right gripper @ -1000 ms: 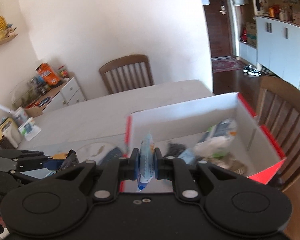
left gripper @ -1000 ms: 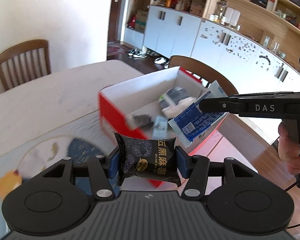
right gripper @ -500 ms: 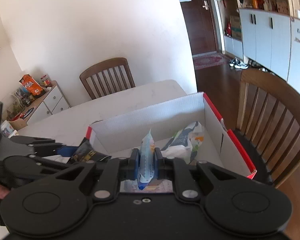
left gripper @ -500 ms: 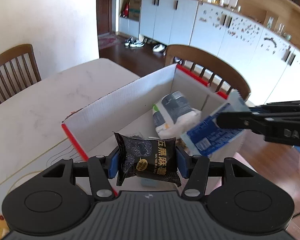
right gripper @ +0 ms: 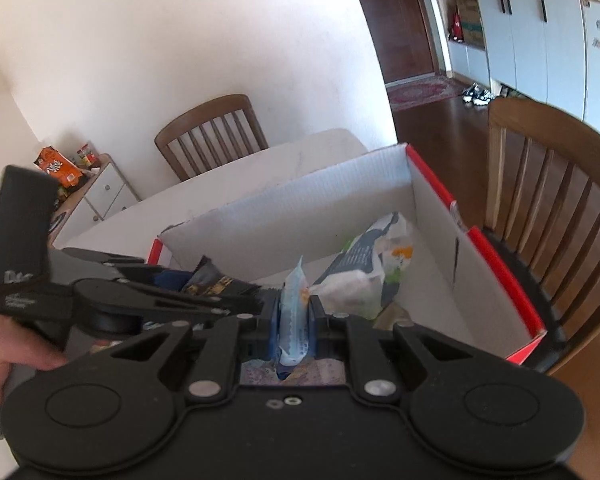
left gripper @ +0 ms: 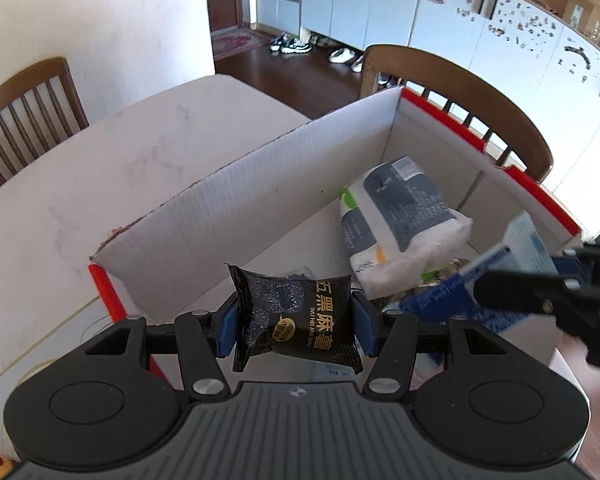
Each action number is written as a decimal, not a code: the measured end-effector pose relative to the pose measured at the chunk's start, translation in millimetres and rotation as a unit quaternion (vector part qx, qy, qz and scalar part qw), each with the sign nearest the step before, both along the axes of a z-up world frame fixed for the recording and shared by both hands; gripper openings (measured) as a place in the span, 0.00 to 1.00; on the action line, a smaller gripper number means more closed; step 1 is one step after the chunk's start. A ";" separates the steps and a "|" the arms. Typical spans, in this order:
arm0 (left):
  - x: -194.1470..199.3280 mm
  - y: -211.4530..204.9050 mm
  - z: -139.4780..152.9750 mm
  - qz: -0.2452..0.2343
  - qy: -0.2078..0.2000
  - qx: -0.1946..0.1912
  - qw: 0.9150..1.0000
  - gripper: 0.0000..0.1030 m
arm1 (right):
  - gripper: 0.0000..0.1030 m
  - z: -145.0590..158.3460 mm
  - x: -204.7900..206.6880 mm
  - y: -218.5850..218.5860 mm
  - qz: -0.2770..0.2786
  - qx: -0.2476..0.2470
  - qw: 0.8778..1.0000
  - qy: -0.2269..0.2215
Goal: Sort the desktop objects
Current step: 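Carry the black bag and wet-wipe pack with both tools over the shoebox, then lower the wet-wipe pack into the box and open right tool while left tool lowers the black bag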
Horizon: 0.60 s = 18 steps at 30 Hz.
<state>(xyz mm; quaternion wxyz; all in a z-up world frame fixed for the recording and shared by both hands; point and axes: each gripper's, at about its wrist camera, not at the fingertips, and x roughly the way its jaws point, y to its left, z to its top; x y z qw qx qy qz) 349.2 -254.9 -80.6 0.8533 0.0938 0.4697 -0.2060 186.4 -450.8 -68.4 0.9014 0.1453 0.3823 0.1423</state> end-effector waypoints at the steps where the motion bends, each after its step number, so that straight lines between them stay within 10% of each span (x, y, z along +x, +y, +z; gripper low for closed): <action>1: 2.7 -0.5 -1.8 0.004 0.003 0.000 1.000 0.54 | 0.13 -1.9 0.2 -0.1 -0.001 0.003 1.000 0.000; 18: 14.4 -13.4 -21.7 0.010 0.036 0.016 0.999 0.55 | 0.21 -20.5 9.5 -11.2 -0.015 0.023 0.999 0.031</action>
